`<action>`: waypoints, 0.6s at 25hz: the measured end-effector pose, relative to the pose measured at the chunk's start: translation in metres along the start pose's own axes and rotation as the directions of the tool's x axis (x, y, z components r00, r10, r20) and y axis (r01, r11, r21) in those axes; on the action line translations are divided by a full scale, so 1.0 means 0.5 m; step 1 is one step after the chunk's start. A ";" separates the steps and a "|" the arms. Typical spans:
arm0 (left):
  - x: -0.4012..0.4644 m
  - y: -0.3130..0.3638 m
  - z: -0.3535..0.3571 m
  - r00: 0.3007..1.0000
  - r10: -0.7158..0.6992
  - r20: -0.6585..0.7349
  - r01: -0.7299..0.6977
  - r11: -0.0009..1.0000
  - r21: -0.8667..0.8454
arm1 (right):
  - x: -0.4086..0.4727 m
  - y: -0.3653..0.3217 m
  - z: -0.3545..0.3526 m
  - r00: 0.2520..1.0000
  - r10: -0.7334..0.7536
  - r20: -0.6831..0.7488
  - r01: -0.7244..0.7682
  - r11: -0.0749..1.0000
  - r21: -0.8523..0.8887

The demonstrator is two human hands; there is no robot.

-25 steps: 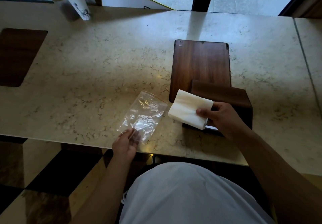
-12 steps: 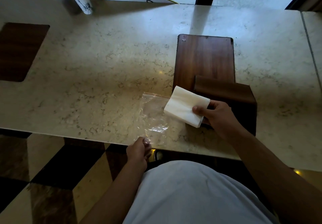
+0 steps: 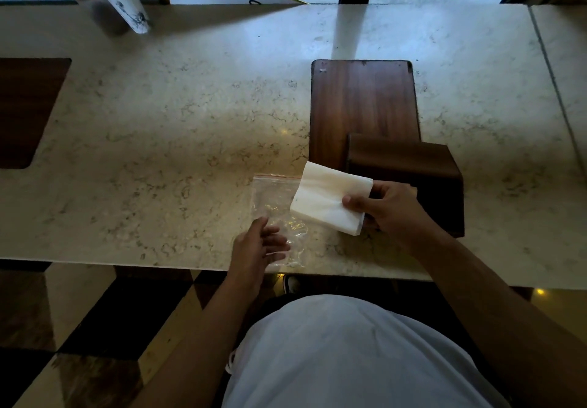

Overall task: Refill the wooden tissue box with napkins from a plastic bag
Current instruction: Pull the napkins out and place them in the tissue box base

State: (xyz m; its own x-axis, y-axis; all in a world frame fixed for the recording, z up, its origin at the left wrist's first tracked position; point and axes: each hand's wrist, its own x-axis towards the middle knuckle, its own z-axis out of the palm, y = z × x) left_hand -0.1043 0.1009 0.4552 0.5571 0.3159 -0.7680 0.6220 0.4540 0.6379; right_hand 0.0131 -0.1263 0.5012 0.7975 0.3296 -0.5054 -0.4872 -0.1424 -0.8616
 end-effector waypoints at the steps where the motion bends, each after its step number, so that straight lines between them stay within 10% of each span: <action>1: 0.002 0.025 0.013 0.991 -0.041 0.130 0.039 0.999 0.013 | -0.007 -0.005 0.003 1.000 -0.007 0.009 0.007 1.000 -0.003; 7: 0.015 0.117 0.080 0.809 -0.144 0.570 0.178 0.984 -0.004 | -0.057 -0.016 -0.008 0.996 -0.015 0.091 0.015 1.000 0.005; 15: 0.015 0.109 0.185 0.845 0.082 0.528 -0.280 0.910 0.307 | -0.057 0.020 -0.097 0.998 0.034 -0.046 -0.036 0.998 -0.057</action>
State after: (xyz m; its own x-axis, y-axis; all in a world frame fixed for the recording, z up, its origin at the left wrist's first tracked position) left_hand -0.0154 0.0509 0.4893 0.8126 -0.1355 -0.5669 0.5785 0.0690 0.8128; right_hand 0.0028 -0.1826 0.5049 0.7962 0.2813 -0.5357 -0.4945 -0.2075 -0.8440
